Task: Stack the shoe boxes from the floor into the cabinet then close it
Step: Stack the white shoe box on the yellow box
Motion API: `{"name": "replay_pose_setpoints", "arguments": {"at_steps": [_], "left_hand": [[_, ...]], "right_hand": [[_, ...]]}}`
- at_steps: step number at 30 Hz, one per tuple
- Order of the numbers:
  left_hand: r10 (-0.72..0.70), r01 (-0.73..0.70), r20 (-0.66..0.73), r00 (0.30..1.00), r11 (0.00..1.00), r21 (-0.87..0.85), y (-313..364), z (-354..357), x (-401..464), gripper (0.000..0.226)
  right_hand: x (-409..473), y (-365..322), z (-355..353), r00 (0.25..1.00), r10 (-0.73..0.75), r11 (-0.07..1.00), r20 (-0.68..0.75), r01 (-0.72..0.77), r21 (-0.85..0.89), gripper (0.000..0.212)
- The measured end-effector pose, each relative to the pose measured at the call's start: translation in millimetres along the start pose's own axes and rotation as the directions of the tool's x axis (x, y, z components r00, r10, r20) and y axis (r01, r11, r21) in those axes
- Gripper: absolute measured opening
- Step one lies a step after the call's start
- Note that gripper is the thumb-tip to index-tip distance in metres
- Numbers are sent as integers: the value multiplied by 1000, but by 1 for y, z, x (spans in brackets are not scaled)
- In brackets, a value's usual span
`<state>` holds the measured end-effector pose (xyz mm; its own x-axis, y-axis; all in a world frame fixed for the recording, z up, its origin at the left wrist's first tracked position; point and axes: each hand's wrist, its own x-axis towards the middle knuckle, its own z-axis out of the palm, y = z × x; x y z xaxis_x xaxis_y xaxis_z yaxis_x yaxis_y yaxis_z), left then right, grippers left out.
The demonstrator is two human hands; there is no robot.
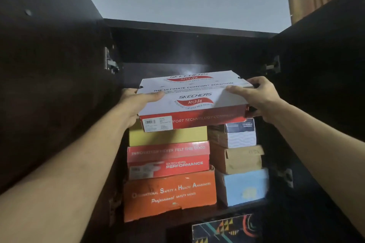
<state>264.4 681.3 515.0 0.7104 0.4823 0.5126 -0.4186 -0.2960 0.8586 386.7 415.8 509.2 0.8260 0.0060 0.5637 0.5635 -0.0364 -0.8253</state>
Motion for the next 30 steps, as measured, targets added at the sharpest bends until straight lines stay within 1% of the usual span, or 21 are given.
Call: {"name": "replay_pose_setpoints", "arguments": {"at_steps": [2, 3, 4, 8, 10, 12, 14, 17, 21, 23, 26, 27, 29, 30], "left_hand": [[8, -8, -31, 999, 1000, -3, 0, -1, 16, 59], [13, -13, -47, 999, 1000, -6, 0, -1, 25, 66], [19, -19, -66, 998, 1000, -8, -1, -2, 34, 68], [37, -37, -91, 995, 999, 10, -6, -8, 64, 56], [58, -55, -114, 992, 998, 29, -9, -12, 78, 60], [68, -62, -134, 989, 997, 47, -15, -20, 91, 57], [59, -51, -136, 989, 997, 59, -21, -28, 100, 53], [37, -26, -137, 990, 996, 85, -30, -36, 108, 54], [42, -31, -111, 993, 995, 99, -42, -35, 112, 57], [47, -31, -132, 990, 992, 121, -47, -34, 112, 60], [42, -18, -181, 983, 991, 132, -52, -35, 113, 66], [39, -15, -180, 983, 991, 130, -53, -35, 113, 69], [23, -2, -167, 986, 992, 124, -55, -35, 113, 71], [15, 4, -156, 988, 992, 124, -56, -35, 113, 67]], "right_hand": [[18, 0, 12, 1000, -3, 1000, -10, 3, -4, 79], [29, 0, 20, 1000, -5, 1000, -17, 5, -1, 80], [40, 1, 28, 1000, -5, 1000, -24, 5, 1, 81], [75, 7, 64, 999, 19, 999, -27, -18, 35, 80], [90, 12, 82, 999, 19, 998, -35, -17, 52, 82], [103, 16, 102, 999, 22, 998, -30, -20, 61, 83], [113, 23, 121, 999, 37, 998, -25, -36, 46, 83], [121, 36, 143, 997, 59, 998, -40, -58, 12, 80], [123, 45, 154, 996, 21, 998, -85, -26, -56, 78], [121, 45, 157, 995, -12, 992, -103, -1, -128, 72], [117, 45, 158, 995, -32, 981, -91, 14, -192, 43], [117, 46, 158, 997, -26, 981, -78, 11, -192, 37], [117, 50, 157, 998, -12, 979, -57, 0, -206, 31], [118, 52, 157, 998, -15, 975, -55, 2, -222, 31]]}}
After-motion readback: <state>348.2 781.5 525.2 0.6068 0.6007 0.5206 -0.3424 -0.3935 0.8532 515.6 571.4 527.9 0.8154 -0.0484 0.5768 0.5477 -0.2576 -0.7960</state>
